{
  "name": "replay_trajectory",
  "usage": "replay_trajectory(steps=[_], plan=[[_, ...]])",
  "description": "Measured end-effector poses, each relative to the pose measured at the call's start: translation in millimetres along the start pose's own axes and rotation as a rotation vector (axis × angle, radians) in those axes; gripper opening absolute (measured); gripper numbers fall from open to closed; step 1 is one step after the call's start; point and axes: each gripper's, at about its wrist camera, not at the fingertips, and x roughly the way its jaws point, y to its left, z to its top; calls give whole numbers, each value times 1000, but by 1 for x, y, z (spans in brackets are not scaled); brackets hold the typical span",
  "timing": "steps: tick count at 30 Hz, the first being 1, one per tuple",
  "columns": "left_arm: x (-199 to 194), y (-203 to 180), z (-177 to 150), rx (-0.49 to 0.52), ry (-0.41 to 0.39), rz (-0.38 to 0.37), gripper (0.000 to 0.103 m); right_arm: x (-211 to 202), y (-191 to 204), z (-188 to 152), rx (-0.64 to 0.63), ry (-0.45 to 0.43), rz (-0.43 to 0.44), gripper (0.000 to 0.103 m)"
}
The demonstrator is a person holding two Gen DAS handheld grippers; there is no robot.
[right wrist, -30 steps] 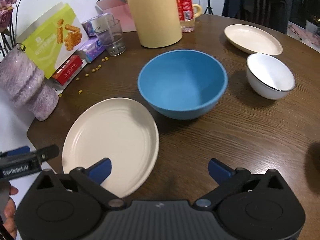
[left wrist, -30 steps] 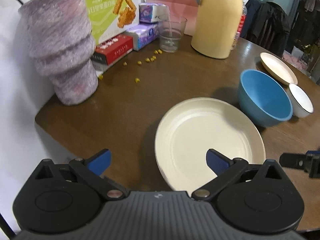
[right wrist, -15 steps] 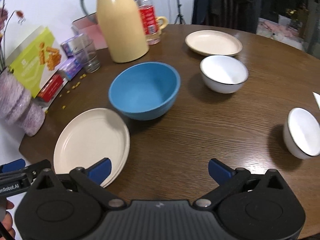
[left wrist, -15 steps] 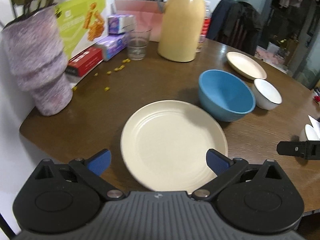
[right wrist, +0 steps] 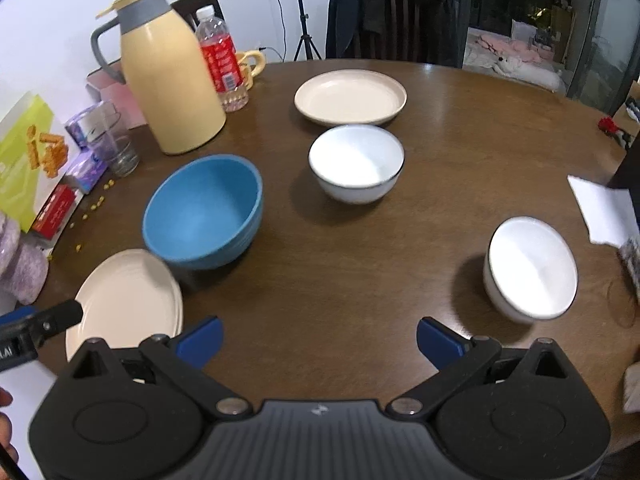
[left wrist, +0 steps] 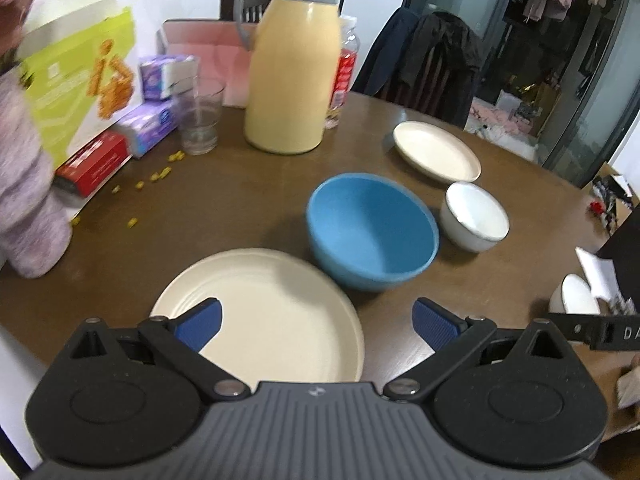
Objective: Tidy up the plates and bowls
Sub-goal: 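Move both open grippers past the blue bowl toward the cream plate by the thermos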
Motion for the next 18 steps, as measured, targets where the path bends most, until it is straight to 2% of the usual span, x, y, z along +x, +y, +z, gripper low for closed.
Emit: replay_trajectory(steps=[8, 14, 18], plan=[[16, -45, 47, 28, -23, -29, 103, -5, -34, 46, 22, -62, 3, 103], [28, -76, 74, 75, -4, 12, 103, -3, -57, 77, 57, -109, 46, 103], [32, -91, 86, 69, -11, 16, 103, 6, -68, 95, 46, -92, 45, 103]])
